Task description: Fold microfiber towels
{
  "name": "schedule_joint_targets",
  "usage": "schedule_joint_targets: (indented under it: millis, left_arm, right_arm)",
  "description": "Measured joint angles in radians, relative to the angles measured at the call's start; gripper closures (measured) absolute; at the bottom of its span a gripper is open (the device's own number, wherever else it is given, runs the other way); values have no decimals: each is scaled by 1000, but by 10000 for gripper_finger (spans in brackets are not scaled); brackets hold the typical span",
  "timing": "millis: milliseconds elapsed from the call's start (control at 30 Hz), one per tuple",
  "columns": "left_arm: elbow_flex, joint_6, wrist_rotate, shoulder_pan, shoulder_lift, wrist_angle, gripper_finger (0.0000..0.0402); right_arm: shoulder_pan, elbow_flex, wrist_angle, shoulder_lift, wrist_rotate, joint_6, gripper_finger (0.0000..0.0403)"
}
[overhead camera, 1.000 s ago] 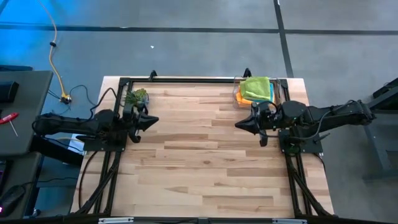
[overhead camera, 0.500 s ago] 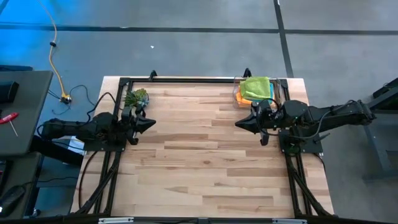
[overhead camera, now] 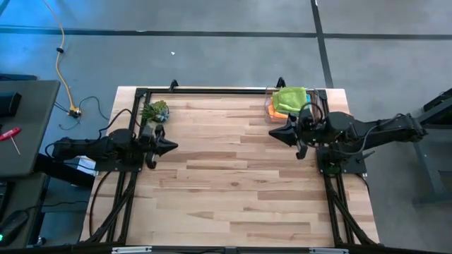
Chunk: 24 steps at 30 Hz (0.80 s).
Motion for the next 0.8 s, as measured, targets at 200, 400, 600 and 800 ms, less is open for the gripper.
schedule_joint_targets:
  millis: [200, 400, 600, 800]
  left_arm:
    - [0, -17, 47, -10, 20, -4, 402]
    - [0, -3, 35, -10, 24, -7, 401]
    - [0, 43, 35, -10, 24, -7, 401]
    - [0, 44, 35, -10, 24, -7, 401]
  right_arm:
    - [1, -14, -28, -44, 3, -13, 403]
    - [1, -204, 95, -129, 3, -1, 403]
    - [1, -448, 280, -255, -47, -1, 403]
    - [0, -597, 296, -450, -97, -30, 403]
